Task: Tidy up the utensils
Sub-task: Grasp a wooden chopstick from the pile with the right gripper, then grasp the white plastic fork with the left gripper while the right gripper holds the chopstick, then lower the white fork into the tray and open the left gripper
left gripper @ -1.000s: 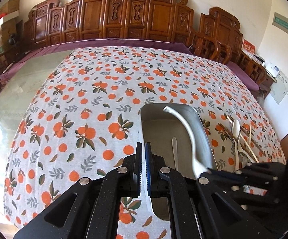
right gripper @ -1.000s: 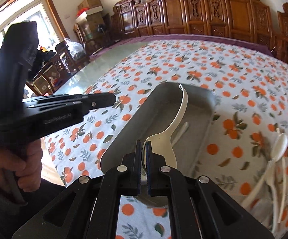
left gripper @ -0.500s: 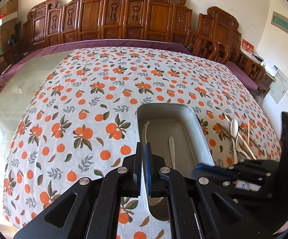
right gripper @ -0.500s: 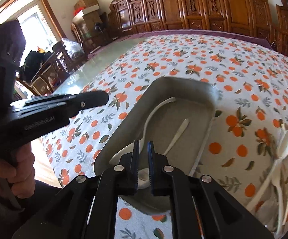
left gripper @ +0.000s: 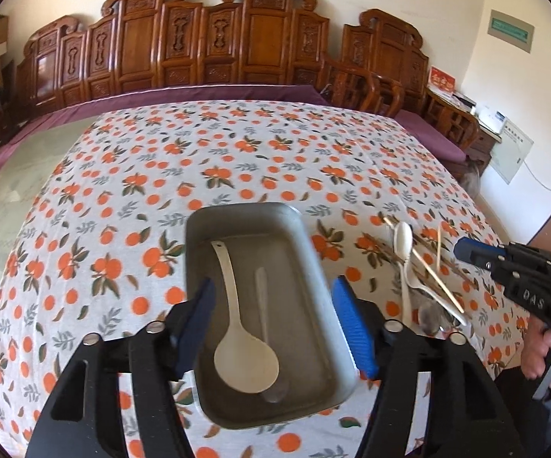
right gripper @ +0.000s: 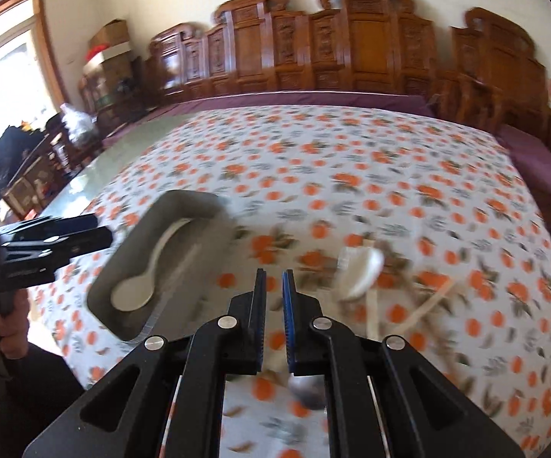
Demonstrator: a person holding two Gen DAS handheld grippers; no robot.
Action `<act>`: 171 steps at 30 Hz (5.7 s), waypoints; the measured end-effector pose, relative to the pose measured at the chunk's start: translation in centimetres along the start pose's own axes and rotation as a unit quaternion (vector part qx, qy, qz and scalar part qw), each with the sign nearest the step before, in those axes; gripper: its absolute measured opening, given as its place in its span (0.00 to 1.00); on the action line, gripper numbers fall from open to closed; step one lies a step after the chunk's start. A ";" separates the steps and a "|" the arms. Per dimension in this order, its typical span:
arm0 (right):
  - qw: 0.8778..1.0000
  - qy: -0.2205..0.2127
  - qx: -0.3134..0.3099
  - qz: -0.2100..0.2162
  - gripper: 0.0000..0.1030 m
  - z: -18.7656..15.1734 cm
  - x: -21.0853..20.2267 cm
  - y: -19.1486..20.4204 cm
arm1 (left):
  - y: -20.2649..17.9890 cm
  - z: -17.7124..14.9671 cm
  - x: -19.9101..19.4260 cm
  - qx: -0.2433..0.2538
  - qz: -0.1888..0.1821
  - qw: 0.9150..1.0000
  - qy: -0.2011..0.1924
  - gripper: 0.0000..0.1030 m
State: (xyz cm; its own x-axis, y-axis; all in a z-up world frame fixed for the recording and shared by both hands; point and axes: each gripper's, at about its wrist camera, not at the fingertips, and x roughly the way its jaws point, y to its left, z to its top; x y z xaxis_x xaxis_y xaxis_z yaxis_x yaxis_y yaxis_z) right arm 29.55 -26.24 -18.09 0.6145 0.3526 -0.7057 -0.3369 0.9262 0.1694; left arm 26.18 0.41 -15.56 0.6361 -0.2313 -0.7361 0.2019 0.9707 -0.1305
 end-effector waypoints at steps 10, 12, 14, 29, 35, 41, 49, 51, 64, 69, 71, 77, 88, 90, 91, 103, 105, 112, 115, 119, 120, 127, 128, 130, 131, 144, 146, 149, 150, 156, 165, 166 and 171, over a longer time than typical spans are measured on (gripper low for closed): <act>0.999 0.032 -0.008 -0.037 0.16 -3.1 2.4 -2.1 | -3.0 -0.6 0.9 0.019 -0.015 1.000 0.006 0.69; 0.998 0.038 -0.008 -0.047 0.18 -3.7 3.0 -2.4 | -3.7 -0.8 1.0 0.023 -0.022 0.999 0.008 0.69; 0.997 0.047 -0.007 -0.058 0.18 -4.2 3.6 -2.9 | -4.5 -1.0 1.2 0.029 -0.026 0.999 0.009 0.69; 0.994 0.076 0.030 -0.070 0.06 -5.7 4.5 -6.3 | -8.3 -2.4 2.8 0.066 -0.029 0.997 0.030 0.69; 0.995 0.043 0.048 -0.074 0.06 -5.6 2.3 -7.3 | -9.3 -2.9 3.1 0.064 -0.023 0.997 0.032 0.69; 0.994 0.025 0.060 -0.084 0.06 -5.5 1.6 -8.2 | -10.8 -3.4 3.3 0.074 -0.013 0.997 0.031 0.69; 0.994 0.015 0.069 -0.081 0.06 -5.1 1.6 -9.2 | -13.4 -2.9 4.4 0.081 -0.012 0.996 0.036 0.69; 0.994 0.012 0.075 -0.079 0.06 -5.0 1.5 -9.6 | -14.0 -2.8 5.2 0.080 -0.015 0.996 0.045 0.69; 0.993 -0.004 0.098 -0.072 0.06 -5.3 0.3 -11.6 | -18.0 -2.7 10.4 0.030 -0.052 0.993 0.098 0.41; 0.993 -0.009 0.103 -0.064 0.06 -5.4 0.0 -11.8 | -19.5 -2.6 12.4 0.036 -0.034 0.991 0.121 0.23; 0.993 -0.010 0.102 -0.063 0.06 -5.4 0.0 -11.7 | -19.7 -2.4 12.7 0.039 -0.022 0.991 0.123 0.23; 0.993 -0.014 0.099 -0.062 0.06 -5.3 -0.2 -11.5 | -19.9 -1.9 13.5 0.034 -0.001 0.990 0.138 0.25; 0.993 -0.022 0.104 -0.056 0.06 -5.2 -0.6 -11.4 | -20.6 -1.7 13.9 0.046 0.007 0.987 0.155 0.24; 0.993 -0.023 0.106 -0.055 0.06 -5.2 -0.7 -11.5 | -20.6 -1.6 14.1 0.058 0.020 0.986 0.157 0.17; 0.993 -0.023 0.106 -0.055 0.06 -5.2 -0.7 -11.5 | -20.4 -1.5 14.2 0.062 0.022 0.985 0.157 0.13; 0.993 -0.024 0.101 -0.049 0.06 -5.0 -0.7 -11.1 | -18.4 -1.3 13.4 0.065 0.012 0.985 0.162 0.05; 0.994 -0.022 0.096 -0.048 0.06 -5.0 -0.5 -10.7 | -18.3 -1.3 13.0 0.069 0.013 0.985 0.157 0.05; 0.996 -0.017 0.076 -0.042 0.06 -4.9 -0.1 -9.5 | -17.2 -1.0 11.0 0.073 0.019 0.987 0.139 0.05; 0.997 -0.018 0.070 -0.035 0.06 -4.8 -0.2 -9.0 | -16.5 -0.6 9.9 0.070 0.018 0.989 0.130 0.05; 0.998 -0.021 0.063 -0.024 0.06 -4.6 -0.5 -8.2 | -15.6 -0.3 8.2 0.066 0.017 0.991 0.118 0.05; 0.998 -0.023 0.060 -0.022 0.06 -4.6 -0.7 -8.0 | -15.4 -0.2 7.8 0.065 0.016 0.991 0.116 0.05; 0.999 -0.026 0.036 -0.011 0.06 -4.5 -1.2 -5.9 | -13.4 0.7 4.4 0.062 0.021 0.994 0.092 0.05; 0.999 -0.027 0.032 -0.009 0.06 -4.5 -1.3 -5.6 | -13.0 0.9 4.0 0.060 0.021 0.994 0.088 0.05; 0.999 -0.028 0.025 -0.004 0.06 -4.5 -1.5 -4.8 | -12.2 1.2 3.3 0.056 0.024 0.995 0.080 0.05; 0.999 -0.029 0.022 -0.002 0.06 -4.5 -1.6 -4.4 | -11.8 1.3 3.0 0.053 0.026 0.995 0.078 0.05; 0.999 -0.034 -0.008 0.027 0.06 -4.3 -2.1 -0.2 | -6.1 1.6 2.9 0.024 0.057 0.995 0.072 0.05; 0.999 -0.033 -0.012 0.029 0.06 -4.4 -2.1 0.3 | -5.2 1.6 3.2 0.017 0.060 0.995 0.073 0.05; 0.999 -0.032 -0.017 0.032 0.06 -4.4 -2.1 0.9 | -3.7 1.5 4.0 0.007 0.068 0.995 0.077 0.05; 0.999 -0.031 -0.018 0.033 0.06 -4.5 -2.1 1.1 | -3.3 1.5 4.2 0.005 0.071 0.994 0.079 0.05; 0.999 -0.028 -0.022 0.039 0.06 -4.6 -2.0 1.9 | -1.1 0.9 6.2 -0.015 0.073 0.992 0.099 0.05; 0.999 -0.006 -0.027 0.035 0.06 -5.4 -0.9 2.8 | 0.1 -0.6 9.1 -0.020 0.075 0.989 0.128 0.05; 0.999 -0.006 -0.027 0.034 0.06 -5.4 -0.9 2.8 | 0.1 -0.7 9.3 -0.019 0.073 0.989 0.131 0.05; 0.999 0.001 -0.022 0.033 0.06 -5.4 -0.6 3.0 | 0.2 -0.7 9.3 -0.020 0.072 0.988 0.134 0.05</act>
State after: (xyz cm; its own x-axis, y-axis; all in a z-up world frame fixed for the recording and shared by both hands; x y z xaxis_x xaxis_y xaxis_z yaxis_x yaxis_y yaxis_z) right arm 24.29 -24.42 -20.91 0.5886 0.4115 -0.6958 -0.4078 0.8944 0.1840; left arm 31.65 -1.54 -22.87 0.4341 -0.0704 -0.8981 0.0904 0.9953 -0.0343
